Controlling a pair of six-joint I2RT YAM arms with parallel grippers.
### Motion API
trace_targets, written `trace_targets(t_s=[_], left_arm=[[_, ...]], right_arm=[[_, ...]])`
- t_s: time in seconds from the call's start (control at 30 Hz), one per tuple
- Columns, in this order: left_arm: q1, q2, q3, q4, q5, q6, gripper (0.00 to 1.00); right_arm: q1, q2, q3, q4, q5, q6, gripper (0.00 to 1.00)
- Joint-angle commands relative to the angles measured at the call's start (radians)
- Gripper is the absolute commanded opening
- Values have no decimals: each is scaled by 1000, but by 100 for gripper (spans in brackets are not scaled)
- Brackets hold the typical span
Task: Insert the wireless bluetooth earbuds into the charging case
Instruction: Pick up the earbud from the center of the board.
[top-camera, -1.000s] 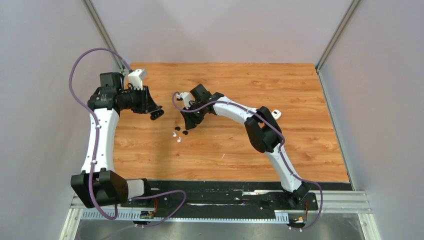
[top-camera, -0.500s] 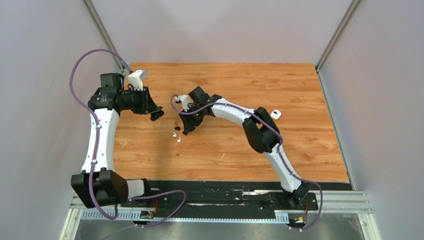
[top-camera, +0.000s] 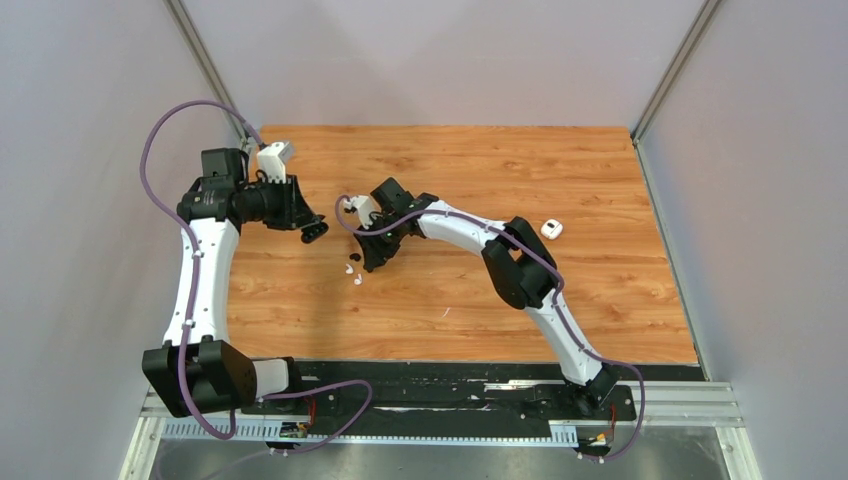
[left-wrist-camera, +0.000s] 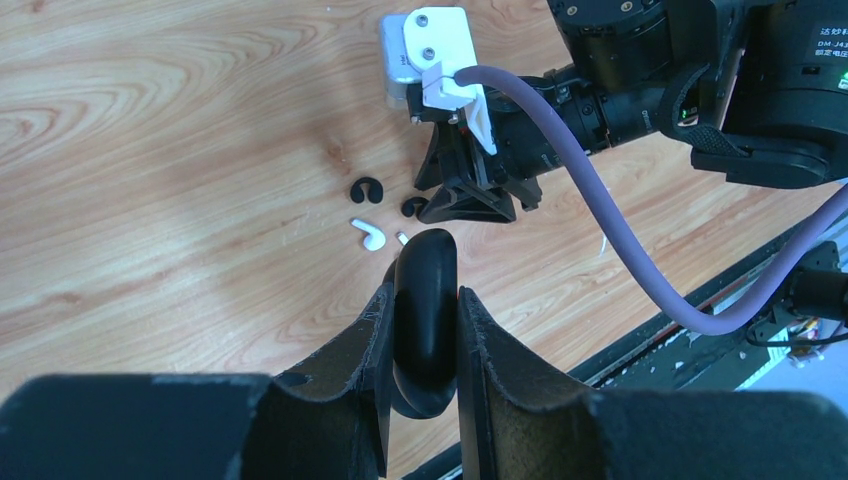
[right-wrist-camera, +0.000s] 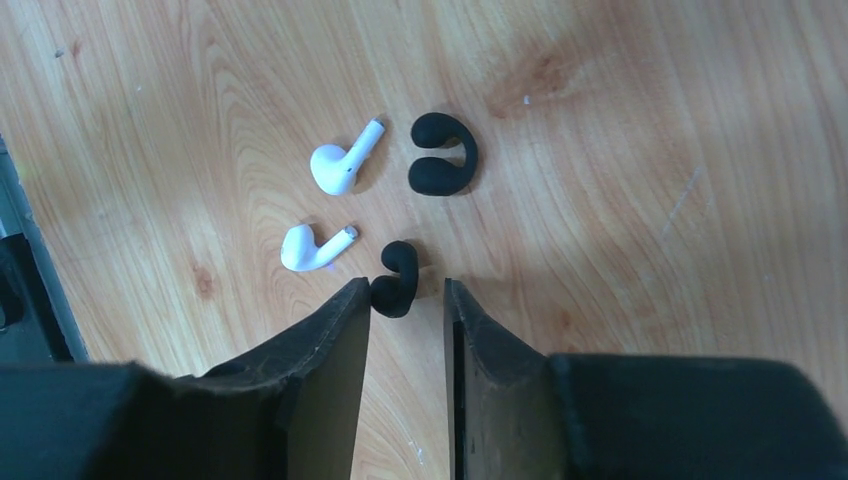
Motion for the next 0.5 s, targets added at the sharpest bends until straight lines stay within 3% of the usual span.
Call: trace_targets(t_s=[0.0, 0.17, 0.3, 0.4, 0.47], left_arm=[[8, -38, -8, 29, 16, -13, 0], [8, -39, -17, 33, 21, -19, 0], [8, -41, -18, 31, 20, -17, 0], [8, -41, -20, 30, 21, -18, 0], [9, -40, -21, 30, 23, -17, 0]], right_arm=[[4, 2, 24, 21, -20, -17, 30], [5, 11, 41, 24, -30, -25, 16], [5, 14, 44, 24, -18, -31, 13], [4, 11, 45, 24, -25, -48, 0], [2, -5, 46, 21, -34, -73, 0]])
